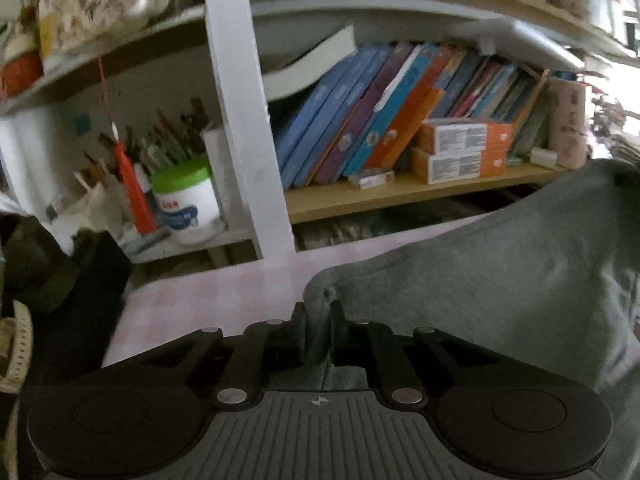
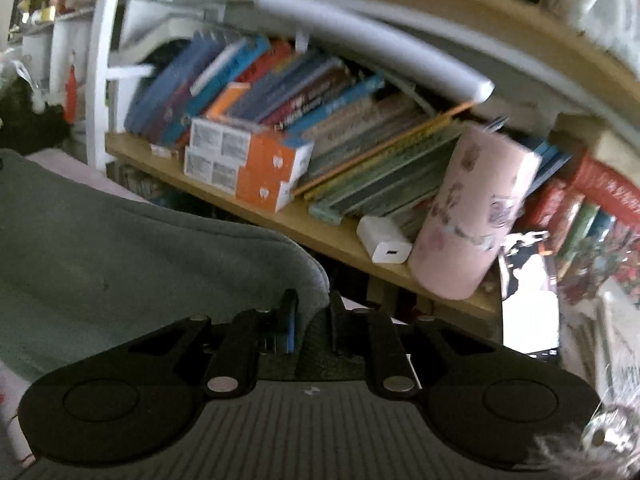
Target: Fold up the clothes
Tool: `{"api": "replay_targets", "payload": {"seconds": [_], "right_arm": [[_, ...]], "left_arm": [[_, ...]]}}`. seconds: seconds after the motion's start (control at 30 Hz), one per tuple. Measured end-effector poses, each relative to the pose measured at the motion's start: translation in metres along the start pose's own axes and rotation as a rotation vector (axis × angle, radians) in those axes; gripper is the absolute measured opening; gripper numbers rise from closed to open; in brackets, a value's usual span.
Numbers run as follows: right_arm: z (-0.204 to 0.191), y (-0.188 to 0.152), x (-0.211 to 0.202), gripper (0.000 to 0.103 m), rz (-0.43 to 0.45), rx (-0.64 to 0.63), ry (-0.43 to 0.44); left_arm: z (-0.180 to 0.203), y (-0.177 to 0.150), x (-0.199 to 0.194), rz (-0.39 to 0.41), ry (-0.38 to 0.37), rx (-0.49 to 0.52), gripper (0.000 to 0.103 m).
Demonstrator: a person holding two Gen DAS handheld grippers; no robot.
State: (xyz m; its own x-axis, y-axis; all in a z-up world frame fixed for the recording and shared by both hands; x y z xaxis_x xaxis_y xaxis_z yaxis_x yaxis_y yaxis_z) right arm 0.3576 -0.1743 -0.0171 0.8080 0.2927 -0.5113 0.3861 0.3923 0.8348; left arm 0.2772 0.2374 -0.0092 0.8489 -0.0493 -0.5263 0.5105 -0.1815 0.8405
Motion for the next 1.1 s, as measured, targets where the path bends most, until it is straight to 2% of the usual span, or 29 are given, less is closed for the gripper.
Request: {"api": "replay_targets", "payload": {"seconds": [0.17,0.43,0.6,0.83,0.93,1.03,1.1], "right_arm": [[-0.007,-0.013,-0.052,0.014,0.065,0.006,-0.046],[-0.030,-0.051,-0.150,0.014,0.151,-0.028,-0.067],[-0.055,-0.090,-0.200,0.015,0.115,-0.047,-0.023],[-0.080,-0.128,-0.252,0.022,0.090,-0.015,0.018],[-0.086,-0.143,-0.268,0.024,0.085,0.002,0.017],[-0.090,-0.156,-0.284,0.028,0.088,0.047,0.028],[-0.092,-0.164,-0.294,0.031,0.099,0.082,0.035]], "left_arm": [[0.009,0.005,-0.050,0.098,-0.031,-0.044,0.010],[0.035,-0.009,-0.128,0.182,-0.038,0.017,0.010],[0.041,-0.033,-0.166,0.213,-0.014,0.020,0.013],[0.053,-0.084,-0.200,0.184,-0.020,-0.032,0.020],[0.059,-0.108,-0.216,0.188,-0.024,-0.063,0.023],[0.060,-0.132,-0.229,0.197,-0.018,-0.126,0.034],[0.057,-0.146,-0.239,0.220,0.000,-0.198,0.046]]}}
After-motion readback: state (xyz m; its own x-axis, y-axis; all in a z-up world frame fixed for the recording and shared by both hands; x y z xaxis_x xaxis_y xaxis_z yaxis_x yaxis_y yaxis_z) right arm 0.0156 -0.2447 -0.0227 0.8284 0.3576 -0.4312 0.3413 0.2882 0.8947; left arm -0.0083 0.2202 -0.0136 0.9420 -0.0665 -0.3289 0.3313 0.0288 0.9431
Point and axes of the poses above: each gripper's, at about its wrist camera, not at the fingertips, and x roughly the way its jaws point, z to its right, y to its top, the point moved 10 cm from there along x, roughly the way its jaws point, and after that the axes turned 1 degree about -z, right-handed, at the moved point
